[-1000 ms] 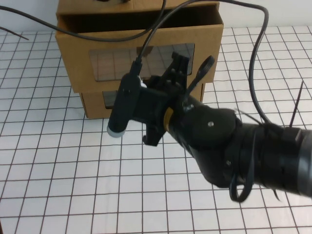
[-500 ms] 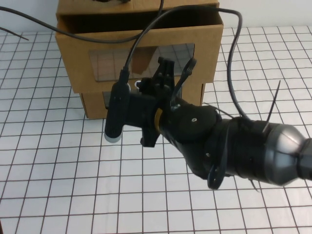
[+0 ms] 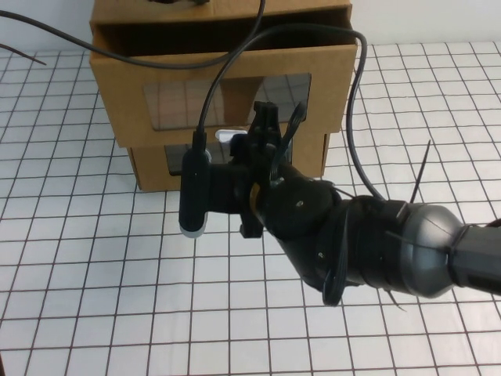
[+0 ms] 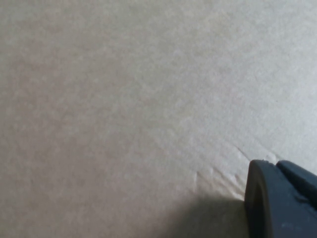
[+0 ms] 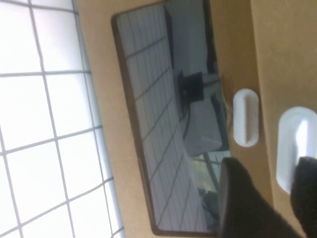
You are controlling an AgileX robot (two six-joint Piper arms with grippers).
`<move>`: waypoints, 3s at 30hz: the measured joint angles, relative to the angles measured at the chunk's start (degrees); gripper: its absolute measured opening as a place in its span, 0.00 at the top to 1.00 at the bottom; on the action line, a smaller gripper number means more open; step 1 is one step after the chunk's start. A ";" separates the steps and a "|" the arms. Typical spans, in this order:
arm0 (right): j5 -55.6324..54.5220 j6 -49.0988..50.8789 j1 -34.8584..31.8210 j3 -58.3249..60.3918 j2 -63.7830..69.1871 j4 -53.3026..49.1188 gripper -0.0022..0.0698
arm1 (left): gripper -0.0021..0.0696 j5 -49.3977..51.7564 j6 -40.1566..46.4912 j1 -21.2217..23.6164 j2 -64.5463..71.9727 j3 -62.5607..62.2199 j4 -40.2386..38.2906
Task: Open the shoe box
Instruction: 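Pull the top drawer of the cardboard box fully open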
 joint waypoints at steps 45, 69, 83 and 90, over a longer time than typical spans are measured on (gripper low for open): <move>6.37 -0.05 0.00 -5.18 4.53 -0.41 0.74 | 0.97 0.13 0.34 0.00 0.00 0.00 -0.18; 9.36 -0.20 0.19 -6.87 6.17 -1.25 0.95 | 0.97 0.13 0.45 0.00 0.00 0.00 -0.36; 11.92 0.46 5.62 2.79 -1.09 -0.91 0.96 | 0.97 0.27 0.45 0.00 0.00 0.00 -0.36; 11.82 0.69 9.11 9.97 -7.53 1.07 0.96 | 0.97 0.27 0.45 0.00 0.00 0.00 -0.36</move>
